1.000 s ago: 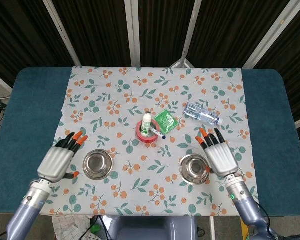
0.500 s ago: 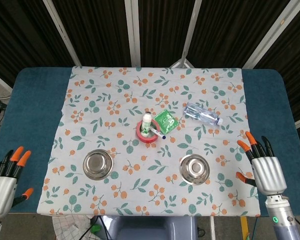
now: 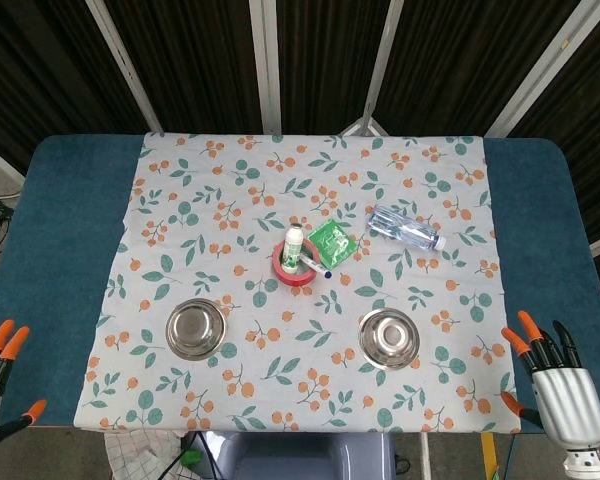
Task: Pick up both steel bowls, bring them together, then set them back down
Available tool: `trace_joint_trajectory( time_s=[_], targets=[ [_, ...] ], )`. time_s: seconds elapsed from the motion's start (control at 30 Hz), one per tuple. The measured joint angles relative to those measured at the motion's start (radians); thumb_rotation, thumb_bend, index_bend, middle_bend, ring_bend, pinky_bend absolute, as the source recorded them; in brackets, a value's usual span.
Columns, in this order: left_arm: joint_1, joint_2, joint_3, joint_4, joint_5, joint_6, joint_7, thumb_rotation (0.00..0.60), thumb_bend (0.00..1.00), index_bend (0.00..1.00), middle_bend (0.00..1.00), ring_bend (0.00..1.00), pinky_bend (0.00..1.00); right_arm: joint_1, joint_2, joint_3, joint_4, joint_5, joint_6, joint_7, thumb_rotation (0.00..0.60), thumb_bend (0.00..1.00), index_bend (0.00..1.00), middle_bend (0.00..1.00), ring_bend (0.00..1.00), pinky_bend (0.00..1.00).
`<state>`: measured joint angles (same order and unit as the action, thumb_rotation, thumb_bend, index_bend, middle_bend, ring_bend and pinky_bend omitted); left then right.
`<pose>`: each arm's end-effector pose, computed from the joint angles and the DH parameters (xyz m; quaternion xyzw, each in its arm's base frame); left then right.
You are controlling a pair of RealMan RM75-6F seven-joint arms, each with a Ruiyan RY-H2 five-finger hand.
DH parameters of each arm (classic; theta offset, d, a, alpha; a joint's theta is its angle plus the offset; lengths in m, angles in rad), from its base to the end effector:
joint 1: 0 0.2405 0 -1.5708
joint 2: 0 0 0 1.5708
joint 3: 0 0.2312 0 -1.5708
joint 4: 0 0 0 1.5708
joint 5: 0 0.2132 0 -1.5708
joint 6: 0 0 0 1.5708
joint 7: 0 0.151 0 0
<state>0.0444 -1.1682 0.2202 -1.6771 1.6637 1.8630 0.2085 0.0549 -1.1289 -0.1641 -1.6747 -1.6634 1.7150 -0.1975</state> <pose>-0.2645 0.0923 0.1396 -0.5971 -0.3432 -0.3865 0.6134 -0.2620 -0.1305 0.1344 0.6451 -0.3238 0.3818 0.5772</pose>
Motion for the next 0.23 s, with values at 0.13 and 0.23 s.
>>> trace_joint_trajectory(
  time_s=[0.13, 0.23],
  targets=[
    [0.015, -0.003, -0.013, 0.022, 0.013, 0.006, -0.005, 0.600, 0.00, 0.10, 0.00, 0.00, 0.21, -0.005, -0.001, 0.010, 0.008, 0.009, -0.010, 0.008, 0.600, 0.13, 0.22, 0.05, 0.17, 0.00],
    [0.020, -0.005, -0.024, 0.027, 0.003, -0.004, -0.001, 0.600, 0.00, 0.10, 0.00, 0.00, 0.21, -0.009, -0.001, 0.024, 0.009, 0.026, -0.021, 0.018, 0.600, 0.13, 0.22, 0.05, 0.17, 0.00]
  ],
)
